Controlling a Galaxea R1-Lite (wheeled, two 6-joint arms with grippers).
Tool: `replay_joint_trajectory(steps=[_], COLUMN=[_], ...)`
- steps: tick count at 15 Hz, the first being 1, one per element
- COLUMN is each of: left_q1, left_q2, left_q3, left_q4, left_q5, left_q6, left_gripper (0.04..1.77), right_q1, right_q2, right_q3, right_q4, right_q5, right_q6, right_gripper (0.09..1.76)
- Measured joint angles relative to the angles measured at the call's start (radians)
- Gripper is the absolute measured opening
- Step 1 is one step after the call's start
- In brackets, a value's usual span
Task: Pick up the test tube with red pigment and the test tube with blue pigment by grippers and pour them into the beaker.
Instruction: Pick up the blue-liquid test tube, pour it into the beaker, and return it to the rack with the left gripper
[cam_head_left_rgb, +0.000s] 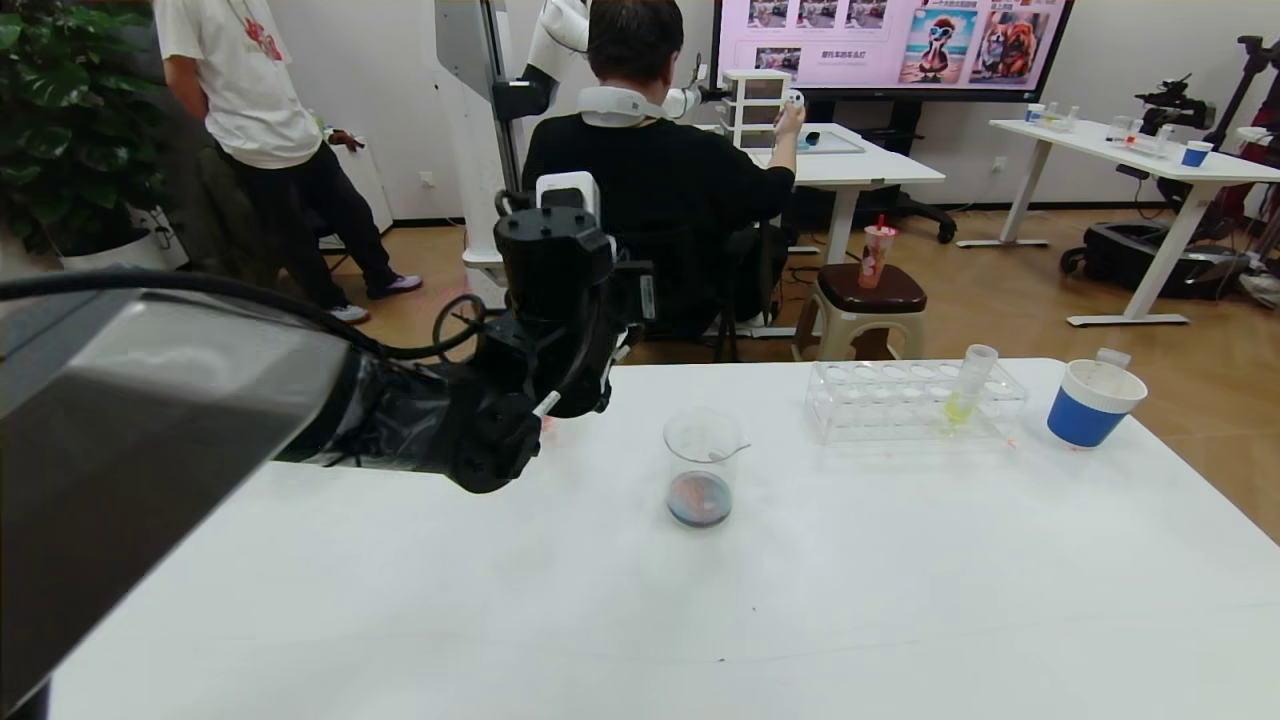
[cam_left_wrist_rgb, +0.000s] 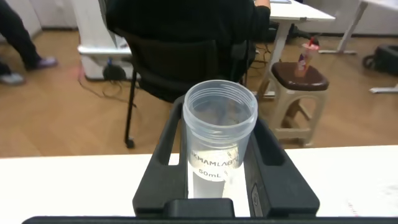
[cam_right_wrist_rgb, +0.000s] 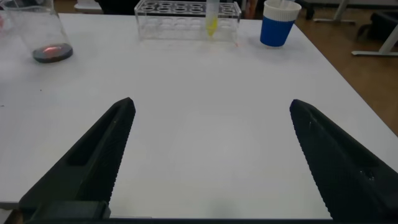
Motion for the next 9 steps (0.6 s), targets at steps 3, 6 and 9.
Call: replay_joint_trajectory(steps=[3,6,9], left_q1=[0.006,0.050,0.214], left_q2=[-0.072,-0.152,-0.257], left_q3=[0.035,0.157,0.300], left_q4=[0.070,0.070,0.068], left_q5=[0.011,-0.017,-0.137], left_q6=[-0.102,-0.103,-0.084], left_gripper=[0.51,0.51,0.51], right_q1=[0.000,0.000,0.000], right_q2=[0.000,0.000,0.000], right_q3=[0.000,0.000,0.000], right_q4=[0.000,0.000,0.000], right_q5=[0.000,0.000,0.000], right_q6=[0.000,0.000,0.000], right_gripper=[1.74,1.74,1.74])
